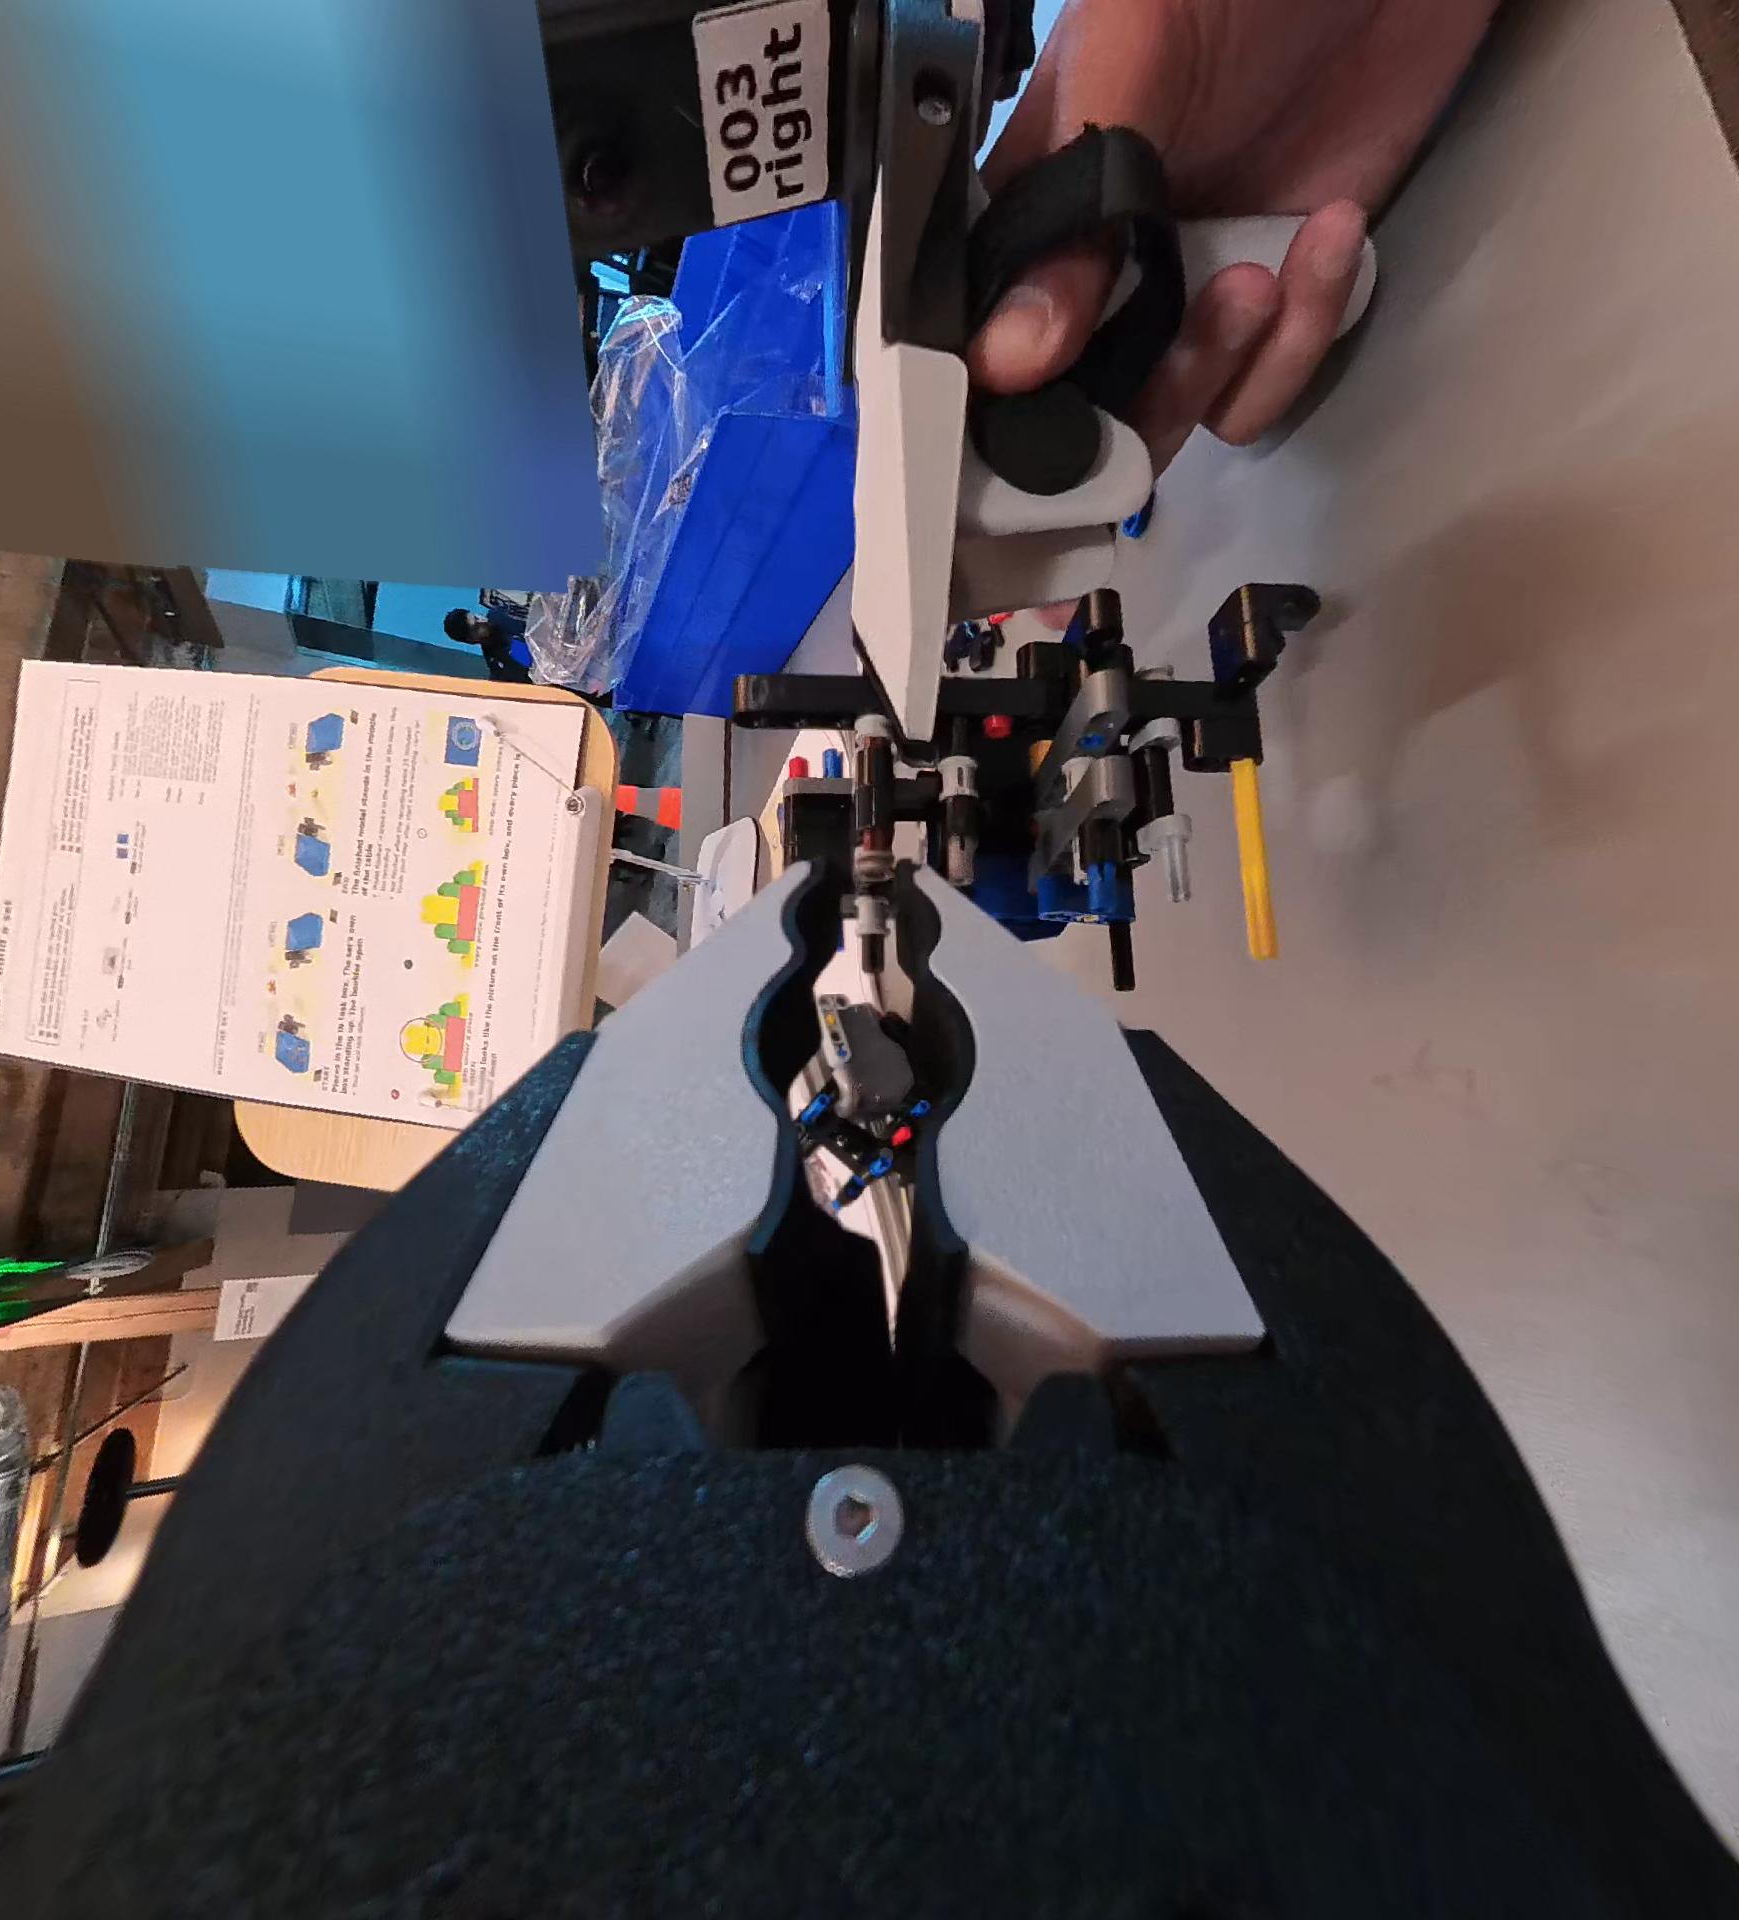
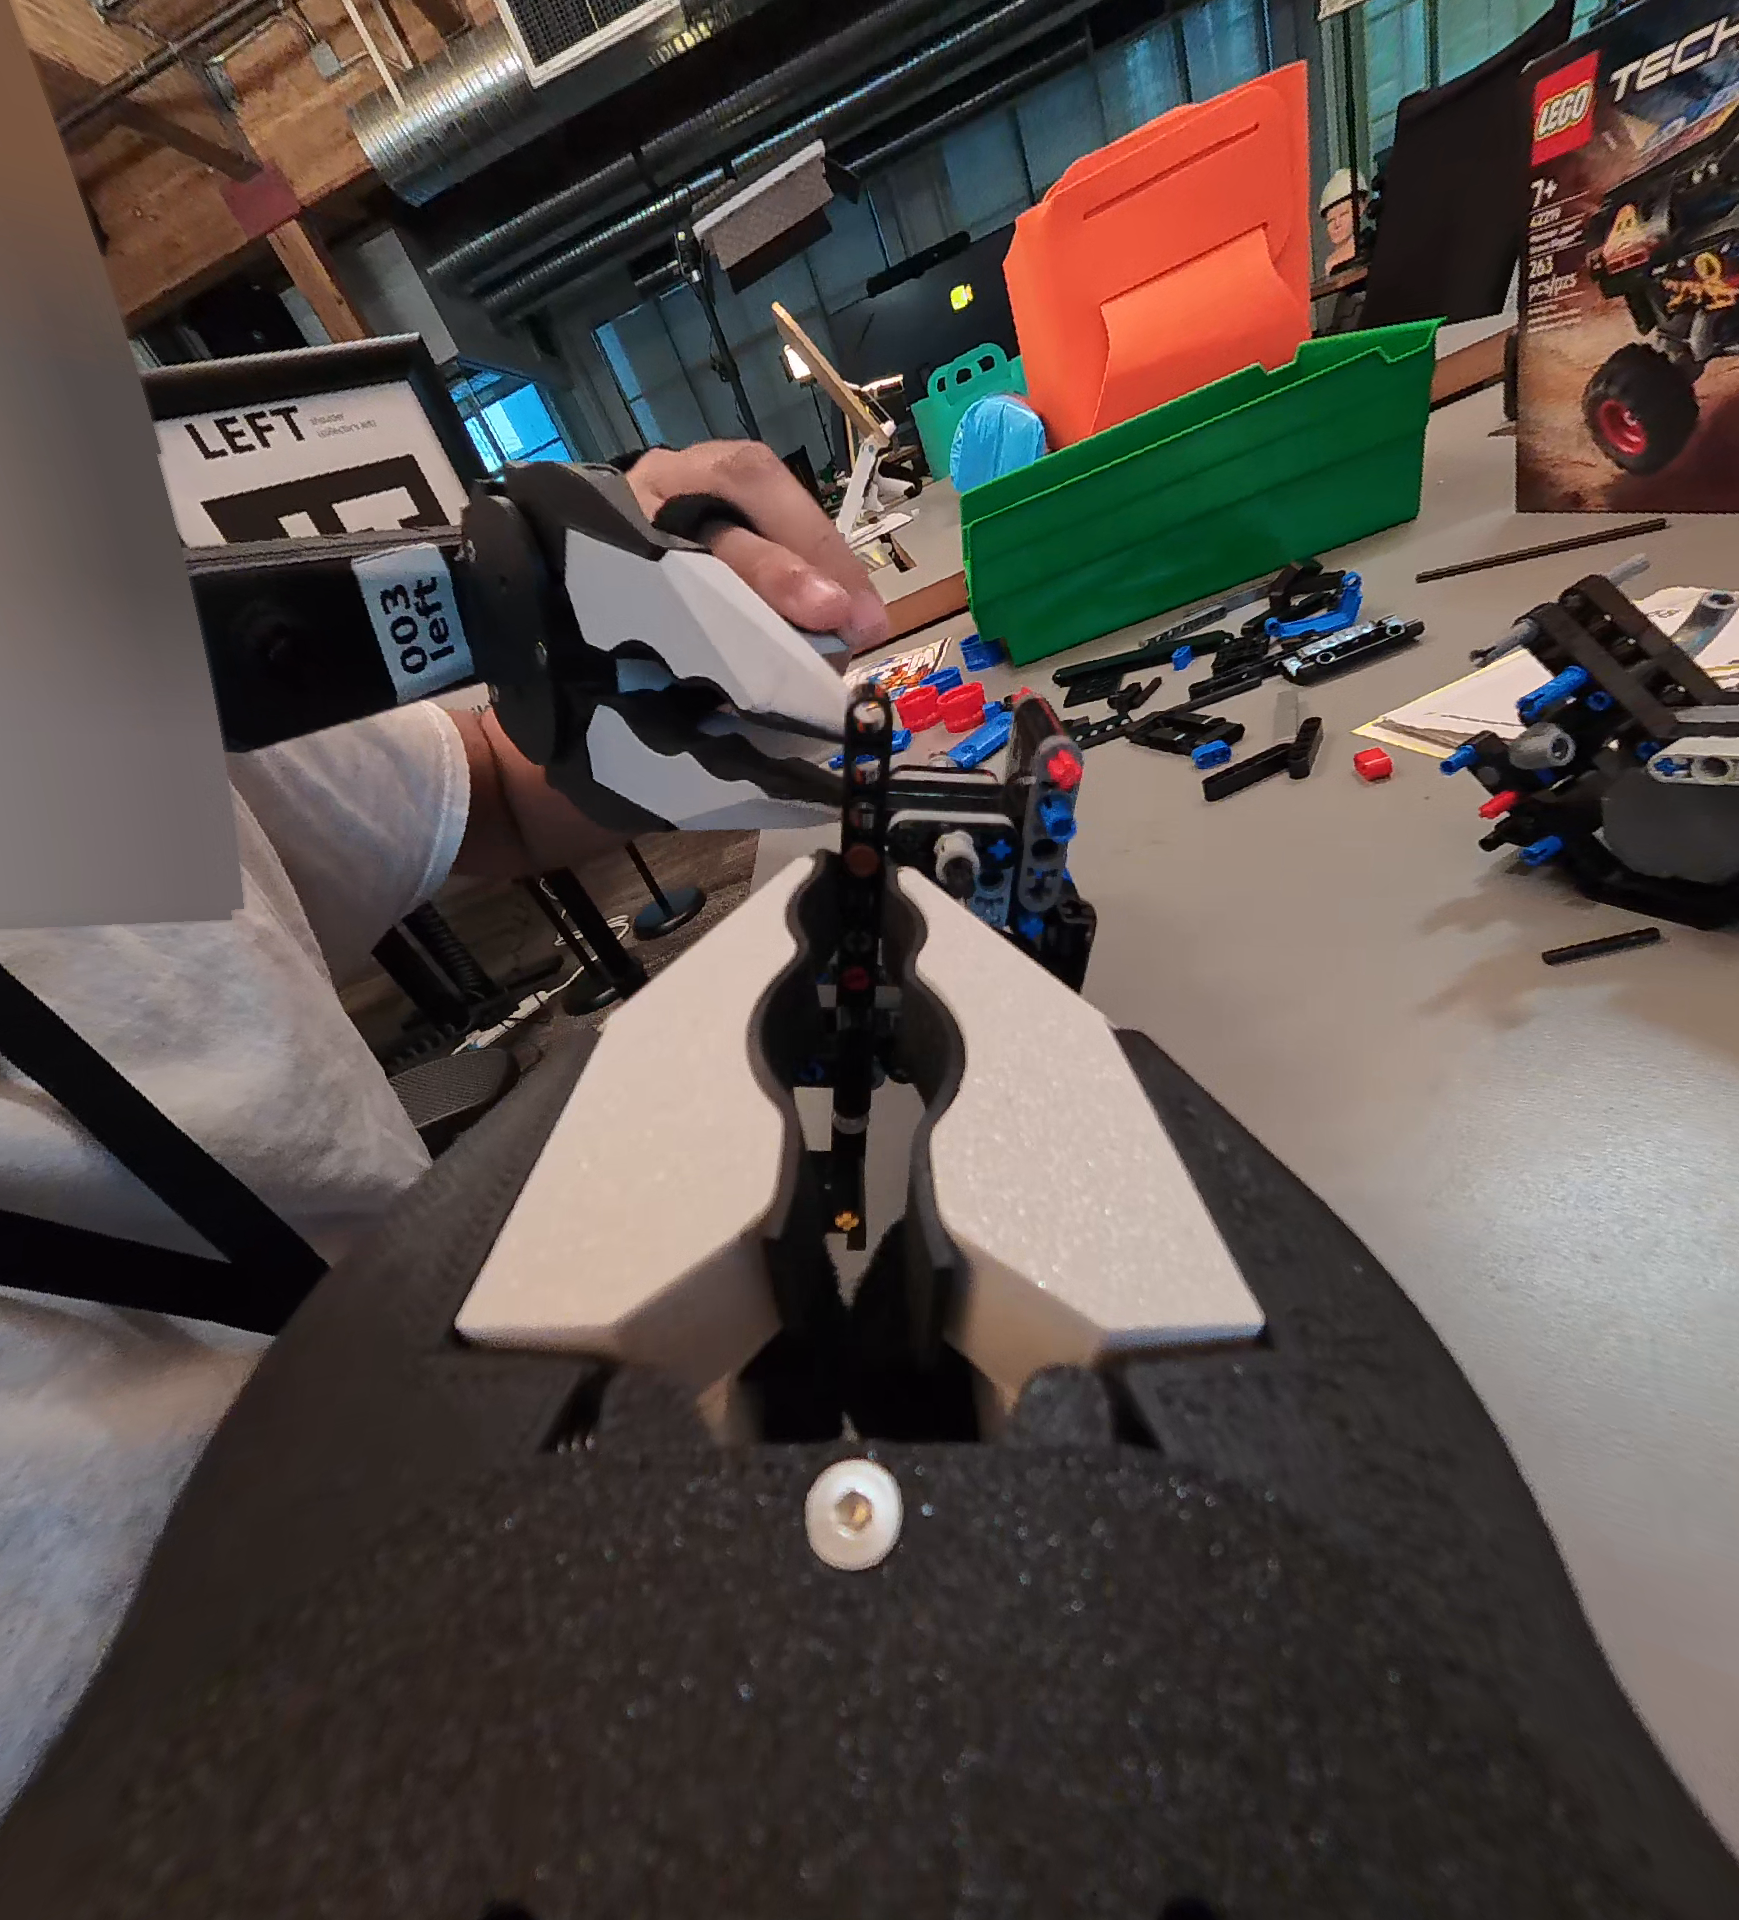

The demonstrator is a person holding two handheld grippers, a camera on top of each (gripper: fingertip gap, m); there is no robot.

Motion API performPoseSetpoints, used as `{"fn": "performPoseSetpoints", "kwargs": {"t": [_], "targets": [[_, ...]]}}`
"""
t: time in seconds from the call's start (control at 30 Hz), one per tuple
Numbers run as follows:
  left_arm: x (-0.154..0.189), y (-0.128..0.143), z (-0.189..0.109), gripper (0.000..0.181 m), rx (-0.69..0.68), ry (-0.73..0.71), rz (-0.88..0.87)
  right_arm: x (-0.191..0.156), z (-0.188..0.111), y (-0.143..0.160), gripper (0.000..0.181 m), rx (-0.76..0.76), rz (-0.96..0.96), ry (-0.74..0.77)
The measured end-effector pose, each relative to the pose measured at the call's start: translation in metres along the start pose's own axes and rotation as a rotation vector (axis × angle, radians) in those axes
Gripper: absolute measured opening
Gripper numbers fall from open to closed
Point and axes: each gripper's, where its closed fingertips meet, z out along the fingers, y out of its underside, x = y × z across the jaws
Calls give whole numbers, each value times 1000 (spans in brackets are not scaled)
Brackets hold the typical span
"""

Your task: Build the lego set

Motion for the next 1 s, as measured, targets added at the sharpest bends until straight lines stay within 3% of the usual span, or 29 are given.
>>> {"fn": "performPoseSetpoints", "kwargs": {"t": [0.27,0.77,0.9,1.0], "targets": [[1,0,1,5,-12,2,51,0,1,0,6,0,4,-4],[3,1,5,4,-114,-95,323,3,0,2,6,-7,37,2],[1,0,6,4,-116,-133,337,3,0,2,6,-1,52,1],[-3,-3,5,4,-75,-145,235,1,-2,-2,6,21,73,-22]]}}
